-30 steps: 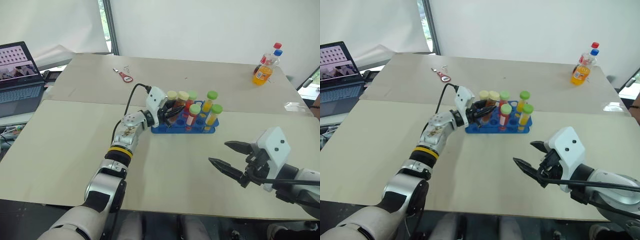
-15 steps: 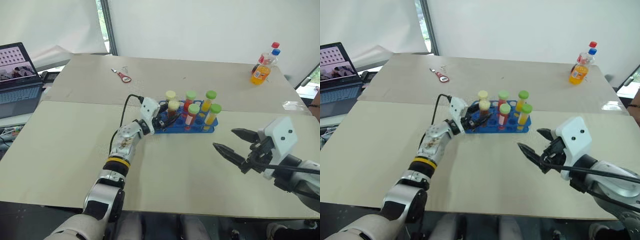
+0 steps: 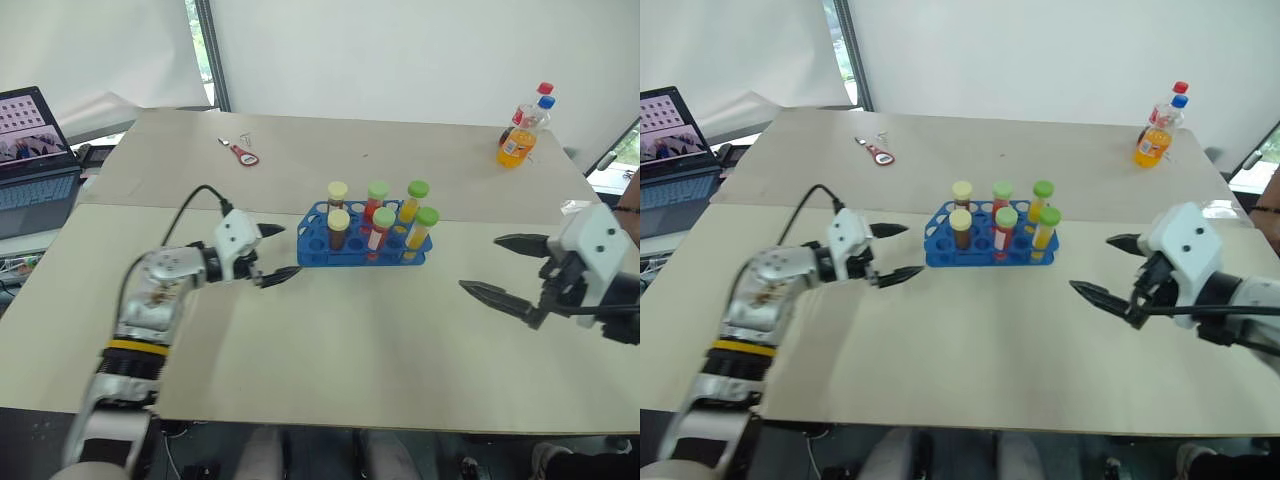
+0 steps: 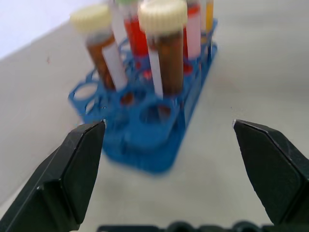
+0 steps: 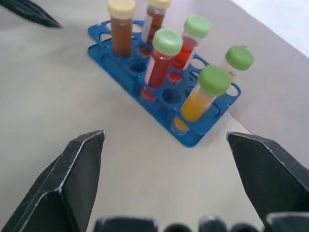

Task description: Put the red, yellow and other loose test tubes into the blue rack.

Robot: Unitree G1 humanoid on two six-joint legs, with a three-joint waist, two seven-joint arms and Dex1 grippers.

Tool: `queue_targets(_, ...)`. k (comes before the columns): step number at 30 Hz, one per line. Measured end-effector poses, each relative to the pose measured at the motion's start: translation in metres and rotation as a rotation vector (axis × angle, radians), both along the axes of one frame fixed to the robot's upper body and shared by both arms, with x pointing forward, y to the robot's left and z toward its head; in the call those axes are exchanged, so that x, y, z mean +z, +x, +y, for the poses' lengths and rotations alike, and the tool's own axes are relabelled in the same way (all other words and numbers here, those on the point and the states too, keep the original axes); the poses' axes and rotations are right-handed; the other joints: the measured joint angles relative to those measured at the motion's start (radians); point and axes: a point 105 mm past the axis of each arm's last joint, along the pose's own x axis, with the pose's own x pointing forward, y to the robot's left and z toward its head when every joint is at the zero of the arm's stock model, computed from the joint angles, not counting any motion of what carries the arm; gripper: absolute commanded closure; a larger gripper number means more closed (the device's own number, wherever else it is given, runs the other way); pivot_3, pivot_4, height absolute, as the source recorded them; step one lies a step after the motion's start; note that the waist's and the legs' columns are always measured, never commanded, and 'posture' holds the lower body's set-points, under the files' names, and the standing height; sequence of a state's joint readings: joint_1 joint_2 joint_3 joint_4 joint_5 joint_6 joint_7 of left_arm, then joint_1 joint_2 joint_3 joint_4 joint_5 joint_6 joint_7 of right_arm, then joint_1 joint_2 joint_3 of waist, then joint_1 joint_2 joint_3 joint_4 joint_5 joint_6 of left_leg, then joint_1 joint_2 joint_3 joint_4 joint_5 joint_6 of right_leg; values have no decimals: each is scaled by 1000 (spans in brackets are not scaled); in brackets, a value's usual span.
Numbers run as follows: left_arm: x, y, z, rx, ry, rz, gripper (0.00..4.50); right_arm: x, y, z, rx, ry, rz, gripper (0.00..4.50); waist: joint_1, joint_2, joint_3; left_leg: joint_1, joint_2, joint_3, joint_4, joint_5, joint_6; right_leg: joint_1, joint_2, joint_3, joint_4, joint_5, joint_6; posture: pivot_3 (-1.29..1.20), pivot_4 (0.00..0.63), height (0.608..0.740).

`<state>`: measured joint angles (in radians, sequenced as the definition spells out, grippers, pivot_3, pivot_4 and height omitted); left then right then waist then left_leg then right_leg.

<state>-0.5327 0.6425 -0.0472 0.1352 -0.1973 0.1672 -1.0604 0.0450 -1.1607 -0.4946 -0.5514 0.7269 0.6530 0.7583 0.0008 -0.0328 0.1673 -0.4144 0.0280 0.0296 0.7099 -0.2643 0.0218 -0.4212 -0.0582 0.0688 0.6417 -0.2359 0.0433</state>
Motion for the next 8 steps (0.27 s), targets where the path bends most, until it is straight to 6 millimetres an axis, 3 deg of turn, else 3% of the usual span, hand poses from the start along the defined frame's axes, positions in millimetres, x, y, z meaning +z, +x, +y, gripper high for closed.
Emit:
queue_targets(4,3,-5,39,93,128,32,0,3,4,-15,27,-23,7,30,4,0,0,0,1,1,0,0,0,0,0,0,0,0,0,0,150,740)
queue_targets(8,4,-8,51,115,129,77,0,8,8,-21,36,-37,-1,30,9,0,0,0,1,5,0,0,0,0,0,0,0,0,0,0,150,740)
